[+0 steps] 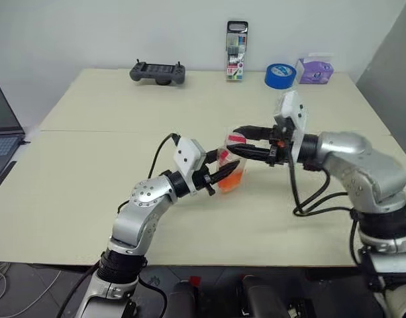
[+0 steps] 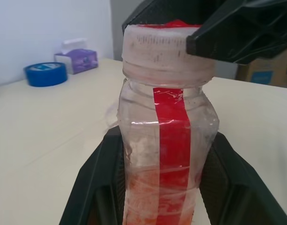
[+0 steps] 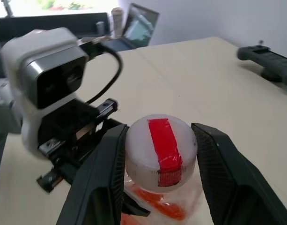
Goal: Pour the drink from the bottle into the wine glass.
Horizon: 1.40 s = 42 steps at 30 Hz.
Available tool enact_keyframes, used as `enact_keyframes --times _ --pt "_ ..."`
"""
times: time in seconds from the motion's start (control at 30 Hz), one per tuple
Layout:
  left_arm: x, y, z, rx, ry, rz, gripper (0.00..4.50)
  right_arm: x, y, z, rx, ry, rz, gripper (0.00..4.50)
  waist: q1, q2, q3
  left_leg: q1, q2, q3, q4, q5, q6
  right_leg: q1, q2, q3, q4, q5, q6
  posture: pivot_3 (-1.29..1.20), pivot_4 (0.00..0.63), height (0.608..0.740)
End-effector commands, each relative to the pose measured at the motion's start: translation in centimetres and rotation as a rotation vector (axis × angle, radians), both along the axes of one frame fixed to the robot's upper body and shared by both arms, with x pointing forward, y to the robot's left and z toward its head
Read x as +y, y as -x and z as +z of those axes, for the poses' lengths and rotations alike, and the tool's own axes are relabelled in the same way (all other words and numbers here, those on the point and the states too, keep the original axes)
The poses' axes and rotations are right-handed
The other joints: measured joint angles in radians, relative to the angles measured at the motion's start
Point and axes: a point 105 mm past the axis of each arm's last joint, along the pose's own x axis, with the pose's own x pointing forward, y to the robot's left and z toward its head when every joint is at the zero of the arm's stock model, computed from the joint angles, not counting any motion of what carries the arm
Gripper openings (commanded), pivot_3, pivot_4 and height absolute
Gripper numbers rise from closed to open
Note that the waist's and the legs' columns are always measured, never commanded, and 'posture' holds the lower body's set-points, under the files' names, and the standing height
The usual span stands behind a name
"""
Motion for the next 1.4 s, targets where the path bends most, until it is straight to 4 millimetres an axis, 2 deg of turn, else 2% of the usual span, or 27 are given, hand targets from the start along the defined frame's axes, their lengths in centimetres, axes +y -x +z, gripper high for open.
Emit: enact_keyframes --times 0.03,0.1,0.2,0.27,0.33,0.47,0.53,0.63,0.8,1.0,1.17,1.4 --pt "0.9 -0.3 3.0 -0.099 0.055 0.046 1.71 1.0 0.5 -0.5 -0.014 0.059 0.182 1.84 -0.004 0.0 0.0 0.001 0.001 0.0 0.0 0.0 0.0 0.0 0.0 0.0 0.001 0.0 0.0 0.0 0.15 0.74" --pt "1.2 -0.4 3.0 -0.101 0.054 0.055 1.71 0.5 0.0 -0.1 0.005 0.044 0.181 1.84 -0.003 0.001 0.0 0.001 0.002 -0.001 -0.001 0.0 0.0 0.0 0.001 -0.001 0.002 0.0 0.0 0.0 0.15 0.74" --pt "1.3 -0.5 3.0 -0.101 0.052 0.062 1.71 0.0 0.3 0.4 0.02 0.027 0.2 1.84 0.005 0.001 0.001 -0.001 0.003 -0.004 -0.001 0.0 0.0 0.0 0.001 -0.002 0.002 0.0 0.0 0.0 0.15 0.74" --pt "1.3 -0.4 3.0 -0.1 0.053 0.06 1.71 -0.1 0.3 0.6 0.009 0.023 0.195 2.58 0.007 0.001 0.001 -0.001 0.002 -0.005 -0.001 0.0 0.0 -0.001 0.0 -0.001 0.002 0.0 0.0 0.0 0.15 0.74" --pt "1.1 -0.3 2.9 -0.095 0.056 0.048 1.71 -0.1 0.3 0.7 -0.007 0.018 0.179 3.12 0.007 0.001 0.001 -0.002 0.001 -0.005 0.0 0.0 0.0 -0.001 -0.002 -0.001 0.001 0.0 0.0 0.0 0.15 0.74" --pt "0.8 -0.2 2.8 -0.088 0.051 0.02 1.71 -0.2 0.3 1.5 -0.086 -0.008 0.084 4.46 0.009 0.001 0.001 -0.002 -0.001 -0.003 0.001 0.0 0.0 0.0 -0.005 -0.002 0.001 0.0 0.0 0.0 0.15 0.74" --pt "0.9 -0.3 2.8 -0.088 0.047 0.015 1.71 -0.3 1.0 2.3 -0.102 -0.074 0.008 4.5 0.01 0.001 0.001 -0.002 -0.001 -0.003 0.001 0.0 0.0 0.0 -0.005 -0.001 0.001 0.0 0.0 0.0 0.15 0.74" --pt "1.2 -0.3 2.7 -0.086 0.038 0.003 1.71 -0.6 2.0 2.1 -0.117 -0.144 -0.188 4.5 0.012 0.001 0.001 -0.004 0.0 -0.006 0.001 0.0 -0.001 -0.001 -0.005 -0.001 0.001 0.0 0.0 0.0 0.15 0.74" --pt "1.3 -0.7 2.6 -0.081 0.03 -0.012 1.71 0.9 4.1 1.5 -0.077 -0.23 -0.412 4.5 0.008 0.001 0.001 -0.003 0.0 -0.006 0.0 0.001 -0.002 -0.002 -0.004 -0.001 0.002 0.0 0.0 0.0 0.15 0.74" --pt "0.8 -1.0 2.4 -0.077 0.03 -0.042 1.71 0.7 3.2 1.1 -0.045 -0.274 -0.739 4.5 0.009 0.001 0.0 -0.003 -0.001 -0.006 0.0 0.002 -0.004 -0.001 -0.004 -0.002 0.002 0.0 0.0 0.0 0.15 0.74" --pt "0.7 -1.2 2.4 -0.08 0.031 -0.048 1.71 0.9 2.6 0.8 0.0 -0.292 -0.845 4.5 0.008 0.001 0.0 -0.003 -0.001 -0.006 0.0 0.002 -0.004 -0.002 -0.004 -0.001 0.002 0.0 0.0 0.0 0.15 0.74" --pt "0.6 -1.2 2.3 -0.078 0.032 -0.048 1.71 1.9 2.3 1.1 -0.002 -0.306 -0.86 4.5 0.006 0.001 0.0 -0.003 -0.001 -0.006 0.0 0.002 -0.003 -0.002 -0.004 -0.002 0.002 0.0 0.0 0.0 0.15 0.74"
